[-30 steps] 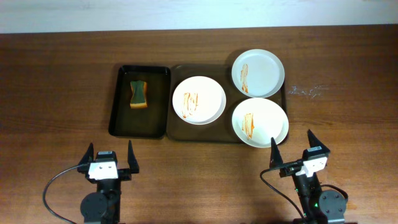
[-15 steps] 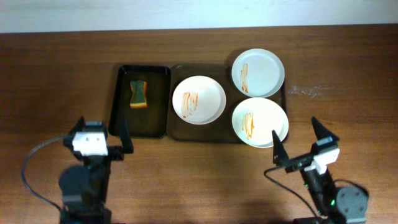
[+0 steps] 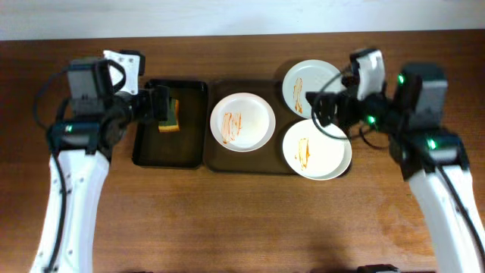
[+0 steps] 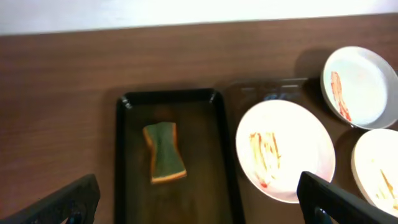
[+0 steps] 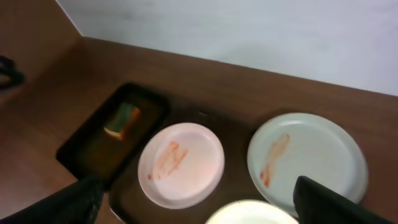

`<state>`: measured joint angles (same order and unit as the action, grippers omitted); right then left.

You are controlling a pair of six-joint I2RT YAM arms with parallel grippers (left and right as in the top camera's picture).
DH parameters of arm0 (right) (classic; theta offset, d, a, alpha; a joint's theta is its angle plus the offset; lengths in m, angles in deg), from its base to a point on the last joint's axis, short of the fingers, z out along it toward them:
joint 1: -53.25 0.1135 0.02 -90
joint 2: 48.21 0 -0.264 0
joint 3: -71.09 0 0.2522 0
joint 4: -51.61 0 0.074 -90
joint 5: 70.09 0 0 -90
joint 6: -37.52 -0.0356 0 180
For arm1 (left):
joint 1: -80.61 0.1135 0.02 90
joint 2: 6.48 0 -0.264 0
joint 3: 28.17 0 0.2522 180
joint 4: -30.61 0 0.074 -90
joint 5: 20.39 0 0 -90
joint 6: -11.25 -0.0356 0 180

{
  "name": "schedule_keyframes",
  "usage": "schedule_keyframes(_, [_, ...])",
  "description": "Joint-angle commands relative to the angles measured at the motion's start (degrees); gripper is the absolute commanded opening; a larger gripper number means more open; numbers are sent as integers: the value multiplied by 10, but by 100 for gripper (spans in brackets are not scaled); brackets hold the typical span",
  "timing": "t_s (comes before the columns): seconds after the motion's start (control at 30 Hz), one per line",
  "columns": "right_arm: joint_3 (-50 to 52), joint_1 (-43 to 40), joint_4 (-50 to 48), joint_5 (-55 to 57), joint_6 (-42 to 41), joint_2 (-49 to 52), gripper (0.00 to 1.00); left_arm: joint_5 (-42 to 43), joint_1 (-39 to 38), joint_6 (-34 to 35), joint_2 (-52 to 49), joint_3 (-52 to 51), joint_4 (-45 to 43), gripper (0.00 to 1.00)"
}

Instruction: Clean dirty plates on tray and stack at the side

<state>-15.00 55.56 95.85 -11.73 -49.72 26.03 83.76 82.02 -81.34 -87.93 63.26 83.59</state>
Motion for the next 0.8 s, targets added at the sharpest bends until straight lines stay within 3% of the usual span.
schedule_keyframes(0.0, [-15,3,7,-57,-2,65,99,129,0,47,-40,12,51,99])
schedule_keyframes(0.13, [-15,3,8,-63,-2,111,98,111,0,43,-73,12,36,99])
schedule_keyframes(0.2, [-15,3,8,-53,-2,121,98,80,-2,54,-94,16,22,84])
schedule_keyframes(0.27, [-15,12,9,-19,-2,124,98,-5,-3,98,-125,39,32,78])
schedule_keyframes(0.47, [-15,83,9,167,-55,143,98,-138,-25,134,-210,98,52,78])
schedule_keyframes(0.53, [-15,98,10,186,-84,161,99,-175,-37,140,-233,98,54,95])
schedule_keyframes(0.77, [-15,116,7,184,-142,250,89,-240,-44,130,-304,98,7,86])
